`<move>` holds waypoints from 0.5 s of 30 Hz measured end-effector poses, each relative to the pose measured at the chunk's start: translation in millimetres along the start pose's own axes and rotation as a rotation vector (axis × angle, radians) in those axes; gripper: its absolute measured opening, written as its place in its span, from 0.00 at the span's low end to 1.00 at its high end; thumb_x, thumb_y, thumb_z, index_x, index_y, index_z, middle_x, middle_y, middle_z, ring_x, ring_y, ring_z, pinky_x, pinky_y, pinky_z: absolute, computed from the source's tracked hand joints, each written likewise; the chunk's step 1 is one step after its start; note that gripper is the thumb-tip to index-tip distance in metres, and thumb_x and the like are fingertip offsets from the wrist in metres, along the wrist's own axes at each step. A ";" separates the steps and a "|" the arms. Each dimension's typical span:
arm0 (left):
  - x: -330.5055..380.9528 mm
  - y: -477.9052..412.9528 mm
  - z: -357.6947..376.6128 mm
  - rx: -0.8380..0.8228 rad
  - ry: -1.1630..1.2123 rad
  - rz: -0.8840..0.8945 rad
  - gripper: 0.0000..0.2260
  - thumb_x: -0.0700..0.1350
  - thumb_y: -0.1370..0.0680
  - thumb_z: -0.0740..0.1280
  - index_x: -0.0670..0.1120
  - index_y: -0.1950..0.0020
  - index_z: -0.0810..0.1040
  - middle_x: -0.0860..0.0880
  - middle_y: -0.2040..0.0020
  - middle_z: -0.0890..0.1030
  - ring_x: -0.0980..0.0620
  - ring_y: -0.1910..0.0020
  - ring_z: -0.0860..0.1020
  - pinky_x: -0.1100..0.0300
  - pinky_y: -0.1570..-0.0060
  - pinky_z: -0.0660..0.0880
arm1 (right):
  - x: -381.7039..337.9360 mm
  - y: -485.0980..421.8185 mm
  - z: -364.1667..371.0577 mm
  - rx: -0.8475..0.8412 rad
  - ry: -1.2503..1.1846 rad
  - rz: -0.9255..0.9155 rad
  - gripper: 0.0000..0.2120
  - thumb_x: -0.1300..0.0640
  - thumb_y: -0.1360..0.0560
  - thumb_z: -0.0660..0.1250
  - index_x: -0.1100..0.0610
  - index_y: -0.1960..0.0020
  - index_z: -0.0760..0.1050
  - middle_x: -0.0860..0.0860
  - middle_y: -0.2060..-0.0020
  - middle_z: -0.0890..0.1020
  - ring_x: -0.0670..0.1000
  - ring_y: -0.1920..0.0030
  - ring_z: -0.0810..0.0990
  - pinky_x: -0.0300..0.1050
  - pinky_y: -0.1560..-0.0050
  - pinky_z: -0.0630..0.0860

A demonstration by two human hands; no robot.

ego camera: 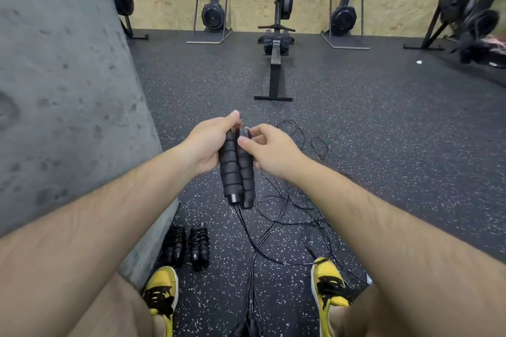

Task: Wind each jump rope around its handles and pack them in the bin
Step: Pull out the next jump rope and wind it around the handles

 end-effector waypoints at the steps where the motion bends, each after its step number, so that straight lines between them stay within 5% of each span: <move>1: -1.1 1.9 3.3 -0.005 -0.008 0.005 0.10 0.48 0.17 0.65 0.41 0.46 0.76 0.40 0.52 0.83 0.46 0.59 0.84 0.52 0.60 0.83 | -0.5 -1.8 -2.2 0.064 0.011 -0.017 0.09 0.51 0.22 0.68 0.53 0.43 0.77 0.49 0.52 0.83 0.47 0.59 0.81 0.46 0.48 0.78; 4: -4.8 6.5 8.4 -0.010 -0.008 0.009 0.15 0.47 0.18 0.67 0.36 0.41 0.77 0.36 0.46 0.84 0.45 0.54 0.85 0.52 0.54 0.84 | -4.8 -0.3 -5.9 0.176 0.071 -0.076 0.10 0.51 0.24 0.71 0.51 0.44 0.82 0.49 0.53 0.84 0.48 0.52 0.82 0.42 0.49 0.76; 8: -5.1 6.2 1.7 0.078 -0.013 -0.001 0.20 0.50 0.21 0.71 0.33 0.42 0.80 0.35 0.44 0.83 0.41 0.47 0.82 0.44 0.39 0.79 | -14.3 5.4 -8.2 0.191 0.040 -0.115 0.09 0.50 0.24 0.71 0.50 0.45 0.83 0.44 0.61 0.83 0.42 0.62 0.79 0.41 0.57 0.73; 11: -1.1 5.6 -3.4 0.166 -0.013 -0.003 0.14 0.51 0.19 0.68 0.43 0.58 0.79 0.43 0.63 0.80 0.44 0.62 0.79 0.53 0.56 0.79 | -20.0 7.7 4.7 0.070 0.124 -0.080 0.20 0.41 0.35 0.71 0.51 0.49 0.77 0.47 0.52 0.78 0.49 0.54 0.79 0.45 0.53 0.74; 13: -3.2 10.2 1.6 0.144 0.002 -0.037 0.14 0.51 0.17 0.66 0.45 0.59 0.76 0.47 0.70 0.77 0.50 0.74 0.76 0.60 0.68 0.76 | -18.5 12.5 12.7 -0.033 0.239 -0.014 0.29 0.39 0.39 0.71 0.50 0.43 0.70 0.48 0.47 0.70 0.53 0.47 0.76 0.50 0.48 0.75; 15: -5.8 15.9 11.1 0.075 0.063 -0.071 0.12 0.49 0.16 0.63 0.45 0.56 0.75 0.48 0.70 0.79 0.52 0.73 0.79 0.61 0.70 0.78 | -15.6 15.4 10.3 -0.075 0.316 0.027 0.31 0.43 0.36 0.73 0.51 0.39 0.67 0.50 0.46 0.67 0.54 0.48 0.77 0.50 0.49 0.75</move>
Point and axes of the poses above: each hand's wrist, its own y-axis away from the middle knuckle, its own z-axis out of the palm, x = y × z, the point moved 7 cm from there along -y, towards the middle knuckle
